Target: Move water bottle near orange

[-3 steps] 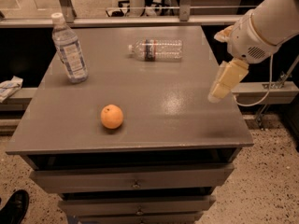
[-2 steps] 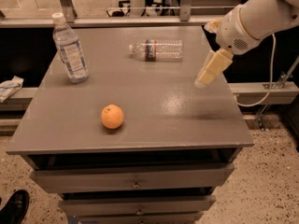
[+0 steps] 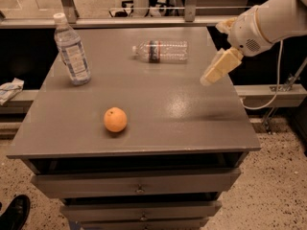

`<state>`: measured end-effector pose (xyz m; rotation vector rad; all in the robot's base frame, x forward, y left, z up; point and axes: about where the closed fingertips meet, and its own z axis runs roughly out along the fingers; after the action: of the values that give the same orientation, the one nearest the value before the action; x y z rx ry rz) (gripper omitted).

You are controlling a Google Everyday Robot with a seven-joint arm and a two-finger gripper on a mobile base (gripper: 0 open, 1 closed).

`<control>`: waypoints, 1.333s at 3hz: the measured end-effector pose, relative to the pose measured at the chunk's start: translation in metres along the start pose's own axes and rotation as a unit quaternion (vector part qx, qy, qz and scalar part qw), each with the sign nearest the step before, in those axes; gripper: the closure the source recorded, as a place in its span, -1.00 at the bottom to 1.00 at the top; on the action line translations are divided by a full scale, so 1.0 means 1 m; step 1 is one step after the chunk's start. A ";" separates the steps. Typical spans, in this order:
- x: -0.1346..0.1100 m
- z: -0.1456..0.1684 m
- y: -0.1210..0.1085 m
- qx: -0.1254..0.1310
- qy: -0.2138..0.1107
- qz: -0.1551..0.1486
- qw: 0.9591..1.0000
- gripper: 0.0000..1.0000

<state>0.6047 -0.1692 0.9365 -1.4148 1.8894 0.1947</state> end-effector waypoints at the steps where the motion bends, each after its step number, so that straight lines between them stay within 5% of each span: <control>1: 0.002 0.020 -0.027 0.015 -0.052 0.048 0.997 -1.00; 2: -0.006 0.049 -0.060 0.020 -0.100 0.082 0.991 -1.00; 4: -0.016 0.120 -0.107 0.014 -0.118 0.101 0.988 -1.00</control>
Offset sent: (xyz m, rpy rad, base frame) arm 0.1404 0.0160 -0.0142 0.4086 -0.0414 -0.1156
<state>0.7568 -0.1339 0.8954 -1.1271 1.8272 0.4153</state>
